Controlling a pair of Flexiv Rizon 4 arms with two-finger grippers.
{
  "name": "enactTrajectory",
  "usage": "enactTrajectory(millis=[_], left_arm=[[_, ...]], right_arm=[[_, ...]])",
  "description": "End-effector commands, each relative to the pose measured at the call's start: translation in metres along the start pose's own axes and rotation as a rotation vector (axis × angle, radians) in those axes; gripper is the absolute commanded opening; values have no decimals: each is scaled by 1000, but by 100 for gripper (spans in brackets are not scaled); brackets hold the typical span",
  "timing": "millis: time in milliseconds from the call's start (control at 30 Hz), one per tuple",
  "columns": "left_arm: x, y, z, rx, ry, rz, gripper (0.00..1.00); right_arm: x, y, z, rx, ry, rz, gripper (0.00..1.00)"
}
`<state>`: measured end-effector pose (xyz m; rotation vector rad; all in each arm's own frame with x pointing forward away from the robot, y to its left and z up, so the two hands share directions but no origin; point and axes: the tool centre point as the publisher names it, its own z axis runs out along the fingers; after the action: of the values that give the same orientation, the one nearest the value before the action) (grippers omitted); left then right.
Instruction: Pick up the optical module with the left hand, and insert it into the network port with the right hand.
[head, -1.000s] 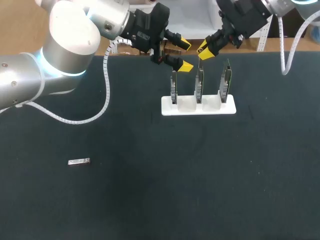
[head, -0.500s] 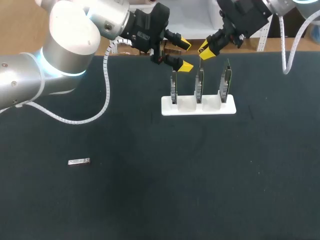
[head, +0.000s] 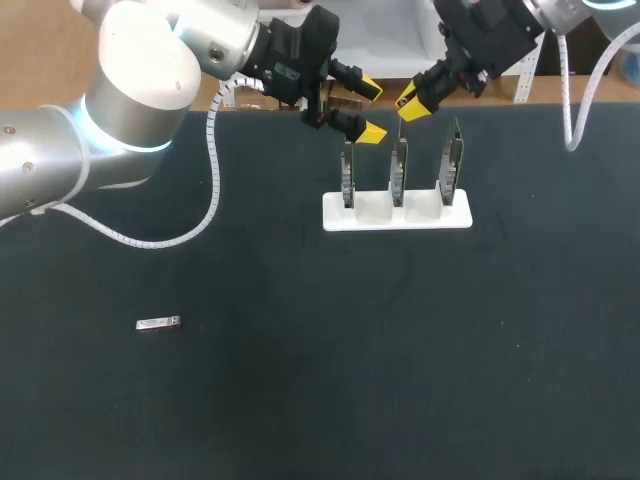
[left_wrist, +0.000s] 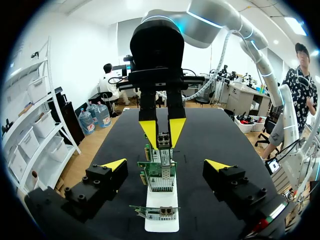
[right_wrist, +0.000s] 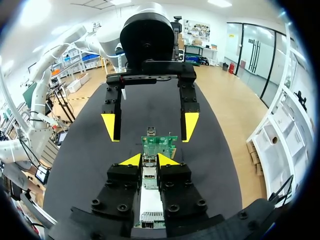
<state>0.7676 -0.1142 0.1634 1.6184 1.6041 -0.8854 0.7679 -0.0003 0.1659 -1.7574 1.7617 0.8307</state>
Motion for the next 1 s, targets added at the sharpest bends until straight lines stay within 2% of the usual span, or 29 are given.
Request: enactTrajectory(millis=[33, 1000], left_arm=[[1, -1, 0, -3, -3, 2, 100], [1, -1, 0, -3, -3, 2, 100]], right_arm=[[1, 0, 2, 4, -2, 2, 0], [8, 1, 6, 13, 12, 30, 0]])
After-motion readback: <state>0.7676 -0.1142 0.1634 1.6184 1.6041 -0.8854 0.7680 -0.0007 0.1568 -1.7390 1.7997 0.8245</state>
